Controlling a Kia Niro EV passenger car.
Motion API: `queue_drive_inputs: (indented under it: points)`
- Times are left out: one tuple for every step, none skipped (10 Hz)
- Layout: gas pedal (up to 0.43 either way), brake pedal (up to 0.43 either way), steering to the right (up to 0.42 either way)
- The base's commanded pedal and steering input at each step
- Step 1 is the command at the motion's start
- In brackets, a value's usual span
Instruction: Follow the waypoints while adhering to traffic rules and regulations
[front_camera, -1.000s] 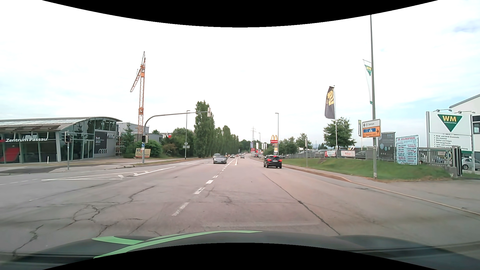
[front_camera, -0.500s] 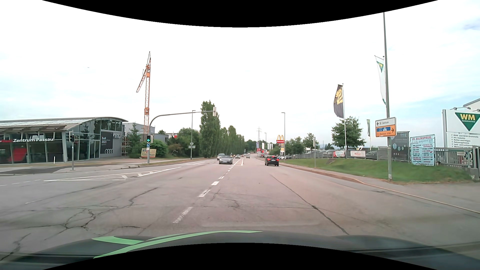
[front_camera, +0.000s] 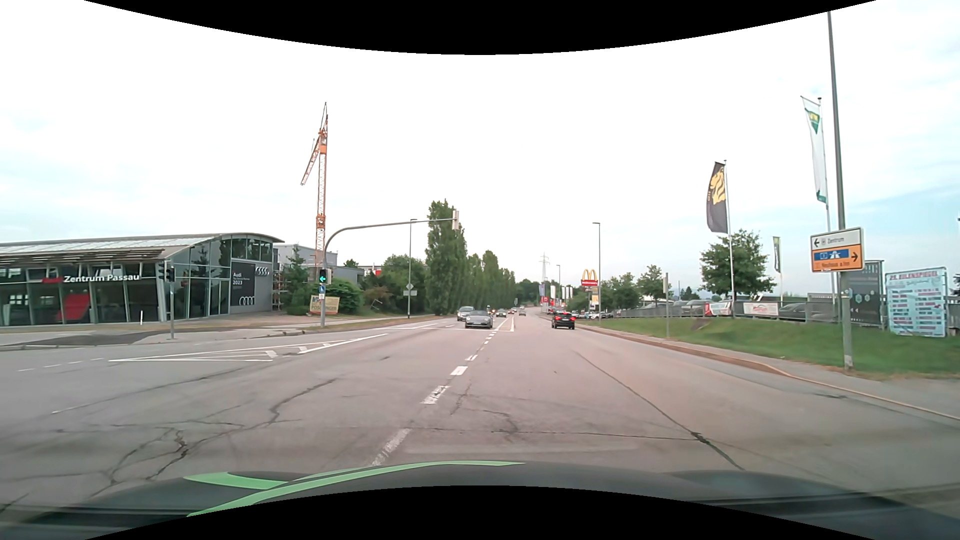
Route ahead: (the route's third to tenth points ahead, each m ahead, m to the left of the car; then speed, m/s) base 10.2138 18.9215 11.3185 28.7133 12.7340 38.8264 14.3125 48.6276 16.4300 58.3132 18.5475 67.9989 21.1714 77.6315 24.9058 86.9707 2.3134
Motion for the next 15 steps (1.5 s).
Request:
queue_drive_inputs:
  points:
    - [0.118,0.0,-0.345]
    - [0.118,0.0,-0.357]
    - [0.118,0.0,-0.366]
    - [0.118,0.0,-0.378]
    - [0.118,0.0,-0.386]
    - [0.118,0.0,-0.394]
    - [0.118,0.0,-0.398]
    - [0.118,0.0,-0.399]
    - [0.118,0.0,-0.399]
    - [0.118,0.0,-0.399]
    - [0.118,0.0,-0.399]
    - [0.118,0.0,-0.399]
    - [0.118,0.0,-0.399]
    - [0.118,0.0,-0.397]
    - [0.118,0.0,-0.395]
